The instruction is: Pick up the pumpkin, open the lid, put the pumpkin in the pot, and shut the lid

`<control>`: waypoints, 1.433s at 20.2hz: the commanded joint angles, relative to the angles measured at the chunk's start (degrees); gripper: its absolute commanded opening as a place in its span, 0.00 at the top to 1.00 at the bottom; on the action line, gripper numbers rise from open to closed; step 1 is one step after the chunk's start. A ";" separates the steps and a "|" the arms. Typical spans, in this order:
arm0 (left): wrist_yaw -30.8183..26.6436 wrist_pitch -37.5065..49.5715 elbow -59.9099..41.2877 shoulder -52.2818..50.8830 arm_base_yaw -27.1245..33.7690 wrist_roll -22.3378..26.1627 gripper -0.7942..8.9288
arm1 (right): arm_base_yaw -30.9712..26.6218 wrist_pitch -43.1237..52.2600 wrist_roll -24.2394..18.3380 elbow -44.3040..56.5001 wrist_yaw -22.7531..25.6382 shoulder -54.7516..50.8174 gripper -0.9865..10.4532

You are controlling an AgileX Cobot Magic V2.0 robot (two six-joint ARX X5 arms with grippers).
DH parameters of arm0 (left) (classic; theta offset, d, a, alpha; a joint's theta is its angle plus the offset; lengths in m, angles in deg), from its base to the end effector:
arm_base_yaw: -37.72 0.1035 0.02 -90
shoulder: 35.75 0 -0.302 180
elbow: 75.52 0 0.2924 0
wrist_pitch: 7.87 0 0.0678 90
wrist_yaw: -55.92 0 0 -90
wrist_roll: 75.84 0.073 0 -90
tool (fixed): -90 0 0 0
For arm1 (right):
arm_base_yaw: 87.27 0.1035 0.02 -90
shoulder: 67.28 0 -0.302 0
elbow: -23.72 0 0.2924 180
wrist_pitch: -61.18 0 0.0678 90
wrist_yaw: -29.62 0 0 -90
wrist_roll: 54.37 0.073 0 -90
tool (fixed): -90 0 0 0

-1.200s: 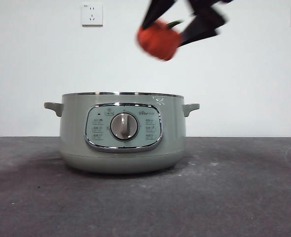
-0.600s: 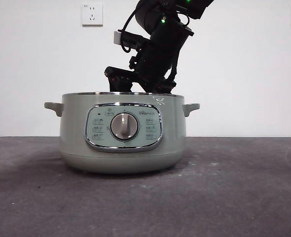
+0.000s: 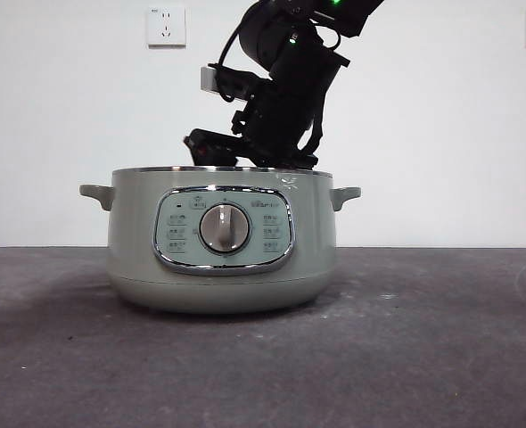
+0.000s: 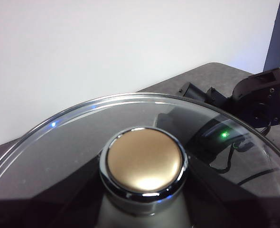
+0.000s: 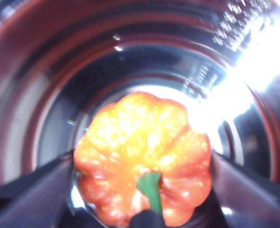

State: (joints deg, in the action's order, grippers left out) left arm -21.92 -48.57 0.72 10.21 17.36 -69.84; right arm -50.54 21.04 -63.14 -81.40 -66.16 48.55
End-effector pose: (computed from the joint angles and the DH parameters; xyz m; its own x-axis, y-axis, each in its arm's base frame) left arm 0.1816 -0.0838 0.4429 0.8281 -0.5320 -0.1768 0.5491 0.8332 0.0649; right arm 0.4184 0.3214 0.2121 0.4432 0.4564 -0.7716 -0.7332 0.6798 -0.0191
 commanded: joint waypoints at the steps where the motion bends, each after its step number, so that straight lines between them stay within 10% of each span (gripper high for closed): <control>1: 0.15 2.86 0.59 -0.61 0.17 0.28 0.93 | 0.09 -0.11 0.39 -0.90 0.28 0.94 0.36; 9: 0.37 5.22 0.59 2.25 0.17 0.48 0.93 | -1.20 -10.27 7.50 -3.28 16.85 -18.14 0.37; 18: 3.41 19.28 0.59 21.40 -0.74 1.25 0.93 | -2.05 -22.56 10.03 -3.28 16.22 -47.71 0.37; 29: 3.37 32.52 0.59 37.88 -3.52 1.42 0.93 | -1.70 -28.76 10.64 -3.28 16.22 -55.04 0.37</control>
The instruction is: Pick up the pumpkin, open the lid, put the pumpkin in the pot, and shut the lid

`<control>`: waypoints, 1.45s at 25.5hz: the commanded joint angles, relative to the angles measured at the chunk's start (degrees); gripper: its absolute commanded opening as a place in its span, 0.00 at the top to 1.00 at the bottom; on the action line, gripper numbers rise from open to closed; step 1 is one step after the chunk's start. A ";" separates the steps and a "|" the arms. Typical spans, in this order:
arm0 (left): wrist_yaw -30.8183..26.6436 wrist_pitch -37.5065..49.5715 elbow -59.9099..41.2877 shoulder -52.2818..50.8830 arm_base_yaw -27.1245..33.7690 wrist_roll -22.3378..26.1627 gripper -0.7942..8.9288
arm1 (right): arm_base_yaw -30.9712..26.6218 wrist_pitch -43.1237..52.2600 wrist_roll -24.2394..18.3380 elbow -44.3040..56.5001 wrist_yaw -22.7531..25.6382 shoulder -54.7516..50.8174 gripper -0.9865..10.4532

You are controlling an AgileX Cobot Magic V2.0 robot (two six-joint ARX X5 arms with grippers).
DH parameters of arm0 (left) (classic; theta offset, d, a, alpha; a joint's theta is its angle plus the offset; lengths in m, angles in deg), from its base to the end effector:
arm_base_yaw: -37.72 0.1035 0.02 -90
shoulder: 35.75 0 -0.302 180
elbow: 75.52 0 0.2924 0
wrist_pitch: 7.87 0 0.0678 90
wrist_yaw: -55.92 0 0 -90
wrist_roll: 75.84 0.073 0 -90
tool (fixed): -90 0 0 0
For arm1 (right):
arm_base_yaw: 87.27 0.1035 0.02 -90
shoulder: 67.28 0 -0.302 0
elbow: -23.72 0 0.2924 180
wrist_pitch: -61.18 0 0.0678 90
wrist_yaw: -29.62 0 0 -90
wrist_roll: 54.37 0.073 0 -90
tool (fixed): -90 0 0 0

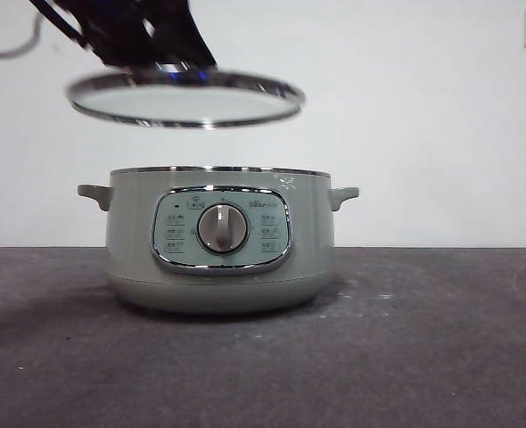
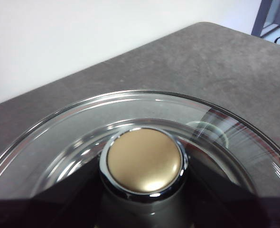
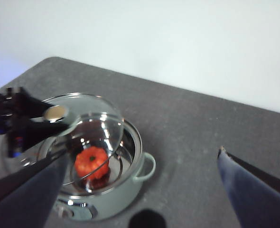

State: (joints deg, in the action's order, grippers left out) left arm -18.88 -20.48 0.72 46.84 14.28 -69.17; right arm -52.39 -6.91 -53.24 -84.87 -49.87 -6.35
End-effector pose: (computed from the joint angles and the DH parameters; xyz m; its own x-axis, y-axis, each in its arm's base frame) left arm 0.3616 -0.1776 0.3257 0.7330 -0.6036 -0.3135 0.6419 0.7664 0.0252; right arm 0.1725 0.1040 0.5349 0.8602 0.3773 -0.3432 -0.4163 0.9081 -0.0452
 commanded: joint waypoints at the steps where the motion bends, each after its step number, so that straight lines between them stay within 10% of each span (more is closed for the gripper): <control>1: 0.28 5.25 0.59 2.25 -0.66 0.74 0.93 | 0.15 -1.40 0.74 0.20 -0.09 -0.20 0.37; 25: -0.59 10.47 0.59 13.64 -2.12 0.85 0.91 | 0.15 -6.45 0.70 0.20 -0.11 -0.20 0.37; 31: -0.61 9.90 0.59 13.38 -2.14 0.17 0.37 | 0.13 -7.72 0.72 0.20 -1.79 -0.17 0.37; 37: -0.61 6.43 0.59 9.79 -2.12 -0.68 0.36 | 0.13 -11.32 0.94 0.20 -8.07 -0.02 0.37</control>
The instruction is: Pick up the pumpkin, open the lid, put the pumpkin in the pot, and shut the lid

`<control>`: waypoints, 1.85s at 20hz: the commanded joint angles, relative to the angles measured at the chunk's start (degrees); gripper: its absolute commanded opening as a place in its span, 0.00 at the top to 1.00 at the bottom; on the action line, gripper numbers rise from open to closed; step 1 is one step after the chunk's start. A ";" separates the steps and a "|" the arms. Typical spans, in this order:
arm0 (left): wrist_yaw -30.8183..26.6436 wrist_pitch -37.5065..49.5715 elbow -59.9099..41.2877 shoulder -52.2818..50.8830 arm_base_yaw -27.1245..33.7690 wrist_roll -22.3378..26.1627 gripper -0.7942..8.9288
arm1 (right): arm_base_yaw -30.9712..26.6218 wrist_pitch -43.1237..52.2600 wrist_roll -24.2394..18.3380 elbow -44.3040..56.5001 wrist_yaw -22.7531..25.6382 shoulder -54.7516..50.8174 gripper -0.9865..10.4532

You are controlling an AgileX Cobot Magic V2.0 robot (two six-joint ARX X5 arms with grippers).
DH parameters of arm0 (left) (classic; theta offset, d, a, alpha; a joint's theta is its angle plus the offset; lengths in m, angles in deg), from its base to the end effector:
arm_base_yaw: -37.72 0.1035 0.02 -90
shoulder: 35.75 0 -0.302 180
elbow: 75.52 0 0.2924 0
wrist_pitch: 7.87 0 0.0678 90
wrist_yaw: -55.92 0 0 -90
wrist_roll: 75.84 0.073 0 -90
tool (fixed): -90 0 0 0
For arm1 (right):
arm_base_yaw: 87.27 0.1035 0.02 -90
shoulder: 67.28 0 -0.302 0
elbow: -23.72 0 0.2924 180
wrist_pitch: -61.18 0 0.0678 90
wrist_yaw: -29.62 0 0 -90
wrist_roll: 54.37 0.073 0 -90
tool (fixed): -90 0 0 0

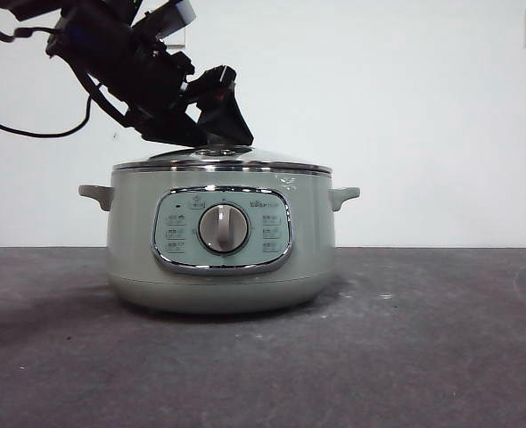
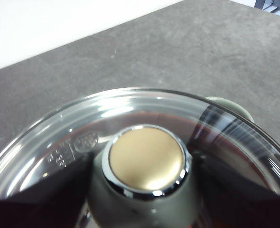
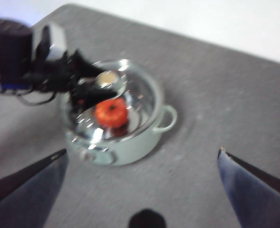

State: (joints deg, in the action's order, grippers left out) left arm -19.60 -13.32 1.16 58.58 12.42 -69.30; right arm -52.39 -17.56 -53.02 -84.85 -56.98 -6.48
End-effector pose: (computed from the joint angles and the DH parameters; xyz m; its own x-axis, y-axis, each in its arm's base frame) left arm 0.3980 -0.2083 0.2617 0.6983 -0.6067 -0.3799 0.6581 0.7529 0.0073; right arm 0.1582 0.1050 0.5112 0.7361 0.4408 -0.5137 -0.5190 0.8547 -0.0103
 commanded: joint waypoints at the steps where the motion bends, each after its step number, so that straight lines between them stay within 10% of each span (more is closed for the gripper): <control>1: 0.11 -1.64 0.15 -2.99 -0.26 -0.55 0.36 | 0.13 -1.29 0.70 0.17 -1.86 0.22 0.37; 13: 4.52 -34.14 0.15 -31.63 -0.26 -2.64 0.37 | 0.15 -10.45 -1.42 0.17 -14.29 4.66 0.46; 18: 5.49 -48.39 0.15 -44.28 -0.26 -3.76 0.93 | 0.15 -11.41 -3.74 0.17 -15.56 6.27 0.89; 37: 5.09 -52.54 0.15 -47.60 -0.26 -3.72 0.92 | 0.07 -11.21 -1.86 0.17 -15.28 5.79 0.91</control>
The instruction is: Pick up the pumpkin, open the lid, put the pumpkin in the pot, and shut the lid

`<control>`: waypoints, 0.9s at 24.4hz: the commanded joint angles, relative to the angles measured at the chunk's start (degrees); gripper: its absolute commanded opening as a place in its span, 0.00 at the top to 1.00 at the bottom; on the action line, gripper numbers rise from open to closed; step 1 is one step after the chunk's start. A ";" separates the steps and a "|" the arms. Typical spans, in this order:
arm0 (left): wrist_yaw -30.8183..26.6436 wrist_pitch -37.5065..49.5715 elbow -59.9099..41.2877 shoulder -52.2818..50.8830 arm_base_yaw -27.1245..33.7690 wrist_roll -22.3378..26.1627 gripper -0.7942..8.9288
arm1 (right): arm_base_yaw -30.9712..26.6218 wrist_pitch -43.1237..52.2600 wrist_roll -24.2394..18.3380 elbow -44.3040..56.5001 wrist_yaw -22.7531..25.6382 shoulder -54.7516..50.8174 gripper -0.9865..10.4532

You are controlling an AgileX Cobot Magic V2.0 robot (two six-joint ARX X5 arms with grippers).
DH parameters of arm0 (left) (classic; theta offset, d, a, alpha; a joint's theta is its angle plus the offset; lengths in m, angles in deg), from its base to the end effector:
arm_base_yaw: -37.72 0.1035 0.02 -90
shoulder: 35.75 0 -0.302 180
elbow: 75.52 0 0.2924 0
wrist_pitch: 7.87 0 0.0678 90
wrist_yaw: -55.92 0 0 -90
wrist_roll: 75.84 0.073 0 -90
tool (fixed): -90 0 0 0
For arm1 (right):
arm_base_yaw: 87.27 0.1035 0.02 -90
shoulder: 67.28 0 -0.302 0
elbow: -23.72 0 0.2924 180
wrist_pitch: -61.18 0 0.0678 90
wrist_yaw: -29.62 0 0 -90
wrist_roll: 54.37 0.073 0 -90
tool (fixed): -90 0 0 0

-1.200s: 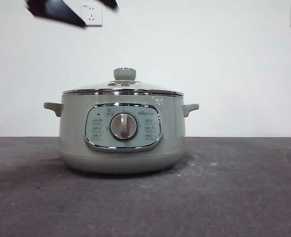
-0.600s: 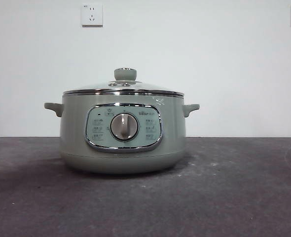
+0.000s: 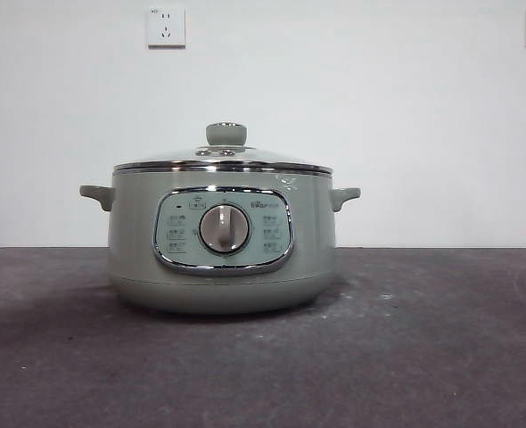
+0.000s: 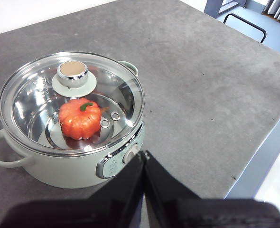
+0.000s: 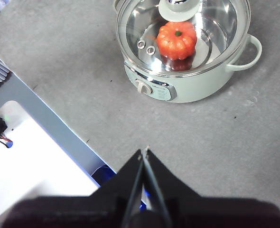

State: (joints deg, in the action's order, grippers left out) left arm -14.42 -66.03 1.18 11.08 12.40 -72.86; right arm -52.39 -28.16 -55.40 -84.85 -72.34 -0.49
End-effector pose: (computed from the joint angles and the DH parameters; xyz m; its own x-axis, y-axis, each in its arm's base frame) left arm 0.1587 -0.1023 0.4047 0.6057 -0.6588 -0.4463 0.6919 0.7130 -0.1135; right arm 0.1661 0.1342 0.4731 0.4231 0.5475 -0.7220 -0.6849 0.7149 0.1408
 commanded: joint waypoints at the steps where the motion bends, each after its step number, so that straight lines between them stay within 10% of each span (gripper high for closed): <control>1: -0.09 0.17 0.13 -0.11 -0.24 -0.15 0.92 | 0.07 -0.61 0.52 0.17 0.09 -0.20 0.91; 14: -6.86 2.38 0.09 -0.17 0.17 4.83 0.92 | 0.07 -0.61 0.50 0.17 0.09 -0.22 0.91; 22: -10.25 24.94 -10.93 -9.31 14.91 8.20 0.92 | 0.07 -0.61 0.50 0.17 0.09 -0.26 0.91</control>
State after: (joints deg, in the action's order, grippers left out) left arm -25.61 -44.35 -6.82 3.04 25.84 -65.91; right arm -52.39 -28.16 -55.38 -84.85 -72.32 -0.56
